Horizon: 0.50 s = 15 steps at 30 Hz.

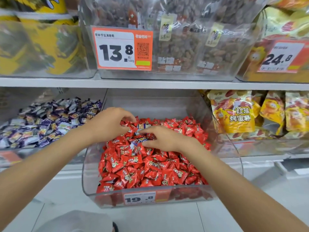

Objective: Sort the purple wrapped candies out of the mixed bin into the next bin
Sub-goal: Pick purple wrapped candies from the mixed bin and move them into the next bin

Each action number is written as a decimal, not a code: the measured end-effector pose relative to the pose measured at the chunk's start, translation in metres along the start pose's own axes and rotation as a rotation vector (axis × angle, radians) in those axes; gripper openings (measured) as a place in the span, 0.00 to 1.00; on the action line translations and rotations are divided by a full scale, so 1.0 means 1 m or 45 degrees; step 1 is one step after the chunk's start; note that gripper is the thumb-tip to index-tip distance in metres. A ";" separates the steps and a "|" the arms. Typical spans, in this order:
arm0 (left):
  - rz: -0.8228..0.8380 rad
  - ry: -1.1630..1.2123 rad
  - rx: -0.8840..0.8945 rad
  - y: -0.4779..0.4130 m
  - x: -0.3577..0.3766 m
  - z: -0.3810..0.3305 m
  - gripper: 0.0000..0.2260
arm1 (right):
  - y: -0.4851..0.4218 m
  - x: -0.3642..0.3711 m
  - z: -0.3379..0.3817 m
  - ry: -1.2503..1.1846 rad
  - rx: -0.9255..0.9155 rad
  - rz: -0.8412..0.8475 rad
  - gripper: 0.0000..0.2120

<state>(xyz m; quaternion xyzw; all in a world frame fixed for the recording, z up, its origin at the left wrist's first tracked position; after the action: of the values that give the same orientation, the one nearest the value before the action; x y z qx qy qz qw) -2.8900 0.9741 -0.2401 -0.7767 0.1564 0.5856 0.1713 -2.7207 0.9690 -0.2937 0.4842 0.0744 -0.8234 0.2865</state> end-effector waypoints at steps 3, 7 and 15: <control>0.248 -0.075 0.057 -0.017 0.015 -0.010 0.11 | 0.012 -0.019 -0.033 0.095 0.098 -0.060 0.17; 0.630 -0.408 0.107 -0.032 0.053 -0.012 0.20 | 0.040 -0.030 -0.060 0.108 0.269 0.112 0.15; 0.652 -0.324 0.007 -0.036 0.054 -0.001 0.15 | 0.062 -0.062 -0.059 -0.105 0.285 -0.296 0.17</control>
<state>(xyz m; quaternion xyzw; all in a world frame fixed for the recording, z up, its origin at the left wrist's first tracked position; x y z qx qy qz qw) -2.8585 1.0035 -0.2891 -0.6316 0.3263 0.7022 0.0383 -2.6194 0.9663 -0.2628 0.4671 0.0260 -0.8732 0.1363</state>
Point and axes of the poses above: each hand's wrist, its own y-axis away from the middle knuckle, its own x-axis out of the palm, z = x × y, the point moved 4 cm from there along -y, towards the middle knuckle, and after that the axes turned 5 degrees about -y, right-handed, at the moved point
